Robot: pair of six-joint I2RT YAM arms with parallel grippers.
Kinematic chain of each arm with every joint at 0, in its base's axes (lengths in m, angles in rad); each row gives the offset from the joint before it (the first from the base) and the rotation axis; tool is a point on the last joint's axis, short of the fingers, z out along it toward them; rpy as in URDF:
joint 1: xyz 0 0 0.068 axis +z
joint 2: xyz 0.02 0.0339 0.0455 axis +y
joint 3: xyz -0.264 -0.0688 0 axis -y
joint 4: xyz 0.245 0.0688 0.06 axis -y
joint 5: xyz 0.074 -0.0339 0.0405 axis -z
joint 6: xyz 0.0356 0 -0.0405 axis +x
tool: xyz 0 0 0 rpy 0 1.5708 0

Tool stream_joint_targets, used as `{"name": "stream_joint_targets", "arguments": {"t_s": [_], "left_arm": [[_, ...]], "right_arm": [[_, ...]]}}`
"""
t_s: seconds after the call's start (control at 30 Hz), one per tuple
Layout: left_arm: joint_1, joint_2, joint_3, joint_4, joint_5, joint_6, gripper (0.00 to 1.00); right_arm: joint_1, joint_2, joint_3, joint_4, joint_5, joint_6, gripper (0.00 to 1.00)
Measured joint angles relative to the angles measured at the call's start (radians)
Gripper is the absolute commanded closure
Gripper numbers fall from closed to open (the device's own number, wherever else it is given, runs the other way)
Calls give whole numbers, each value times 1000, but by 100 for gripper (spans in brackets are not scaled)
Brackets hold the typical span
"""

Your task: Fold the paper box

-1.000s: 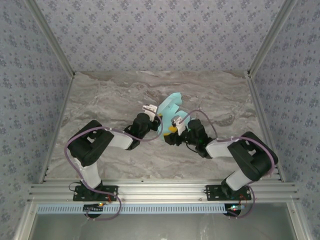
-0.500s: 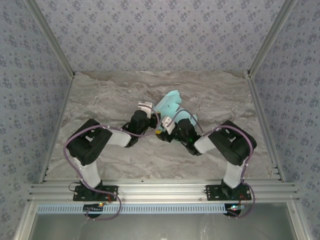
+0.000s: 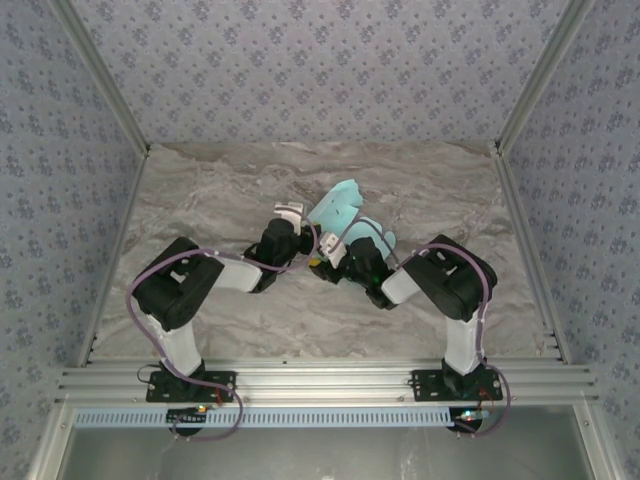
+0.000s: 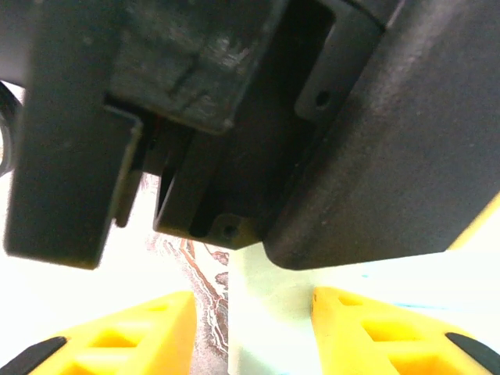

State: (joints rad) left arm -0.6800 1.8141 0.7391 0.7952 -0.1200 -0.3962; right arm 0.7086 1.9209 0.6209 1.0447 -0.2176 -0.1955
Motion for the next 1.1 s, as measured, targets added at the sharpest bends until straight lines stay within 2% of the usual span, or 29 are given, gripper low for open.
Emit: {"name": "stream_joint_targets", "arguments": {"t_s": [0.17,0.3,0.4,0.53,0.7,0.73,0.8,0.83,1.1], "left_arm": [[4,0,5,-8,0,-22,81],[8,0,6,-10,-4,-36,79],[12,0,8,-11,-3,-44,74],[13,-4,9,-16,1,-43,67],[18,-26,8,-43,39,-34,49],[19,-34,6,-49,59,-32,42],[24,-56,-4,-52,116,-34,18],[30,-66,-9,-59,126,-44,2],[161,-168,-56,-50,333,-92,1]], "right_arm": [[13,8,13,0,47,6,56],[19,15,32,-11,83,19,66],[19,15,37,-18,95,30,75],[21,15,37,-21,98,31,77],[17,15,37,-25,79,34,80],[10,15,37,-27,79,34,81],[-8,15,38,-34,78,35,81],[-19,14,38,-30,68,34,82],[-56,10,53,-81,6,35,83]]}}
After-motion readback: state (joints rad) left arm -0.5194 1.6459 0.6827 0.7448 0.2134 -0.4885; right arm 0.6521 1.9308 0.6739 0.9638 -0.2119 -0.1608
